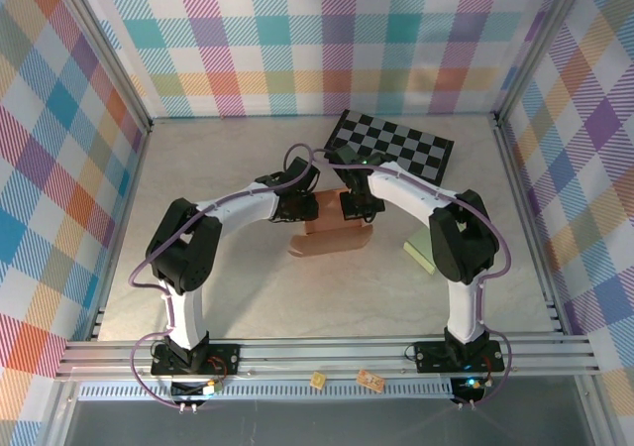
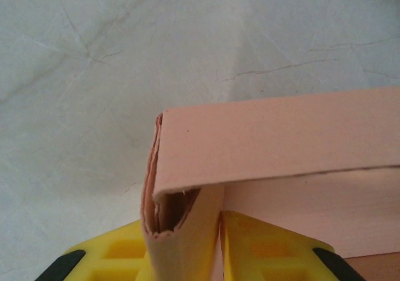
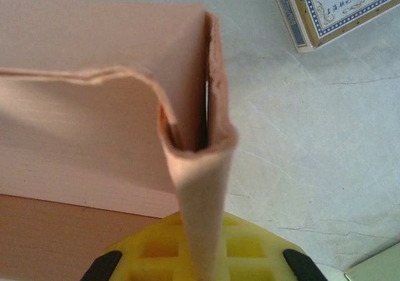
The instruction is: Fold the paper box
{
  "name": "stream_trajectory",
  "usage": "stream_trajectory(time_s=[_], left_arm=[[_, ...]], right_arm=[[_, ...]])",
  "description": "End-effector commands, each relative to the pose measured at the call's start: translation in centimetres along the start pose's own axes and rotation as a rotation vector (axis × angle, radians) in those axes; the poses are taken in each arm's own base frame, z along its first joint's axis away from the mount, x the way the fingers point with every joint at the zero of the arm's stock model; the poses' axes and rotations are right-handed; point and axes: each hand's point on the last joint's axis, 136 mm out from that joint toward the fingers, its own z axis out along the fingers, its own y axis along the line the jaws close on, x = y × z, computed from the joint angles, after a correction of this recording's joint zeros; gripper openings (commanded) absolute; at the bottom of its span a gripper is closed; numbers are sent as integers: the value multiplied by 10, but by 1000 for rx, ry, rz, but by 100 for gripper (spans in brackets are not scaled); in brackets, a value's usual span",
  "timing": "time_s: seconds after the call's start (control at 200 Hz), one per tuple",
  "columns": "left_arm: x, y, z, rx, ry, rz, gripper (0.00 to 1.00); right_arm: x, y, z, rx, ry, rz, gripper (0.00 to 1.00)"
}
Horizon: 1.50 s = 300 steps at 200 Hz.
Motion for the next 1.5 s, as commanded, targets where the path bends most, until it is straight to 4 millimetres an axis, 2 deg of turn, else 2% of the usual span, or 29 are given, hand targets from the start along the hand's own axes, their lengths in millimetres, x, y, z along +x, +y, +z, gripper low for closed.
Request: stream_trajectory(time_s=[0.0, 0.17, 0.26, 0.385, 0.54, 0.675, 0.745, 0.945, 1.04, 1.185, 1.385, 1.495], left_arm=[[-4, 1, 7, 26, -3, -23, 24], [-12, 3, 6, 7, -11, -4, 15], [-10, 6, 9, -24, -5, 1, 5], [-2, 17, 13, -108, 8, 2, 0], [9, 32, 17, -203, 12, -24, 0], [8, 21, 15, -162, -16, -24, 0], [2, 14, 9, -131, -30, -21, 23], [-18, -13, -17, -13, -86, -21, 45], [-17, -20, -20, 18, -62, -24, 49], [-14, -14, -25, 7, -66, -32, 51], [-24, -9, -56, -8, -97, -59, 54], [-11, 0, -58, -35, -27, -101, 54]], right_arm=[[-4, 13, -3, -43, -29, -26, 0], [-2, 11, -2, -37, -26, -32, 0], [-2, 12, -4, -40, -31, -33, 0], [-2, 14, -4, -39, -31, -39, 0], [0, 15, -2, -36, -25, -40, 0], [1, 17, -2, -37, -25, -42, 0], [1, 17, -2, -35, -25, -41, 0], [2, 14, -1, -23, -20, -35, 0], [2, 14, 0, -20, -17, -31, 0], [2, 14, -1, -19, -12, -24, 0], [3, 14, -1, -19, -2, -7, 0], [3, 17, -1, -31, -2, 2, 0]])
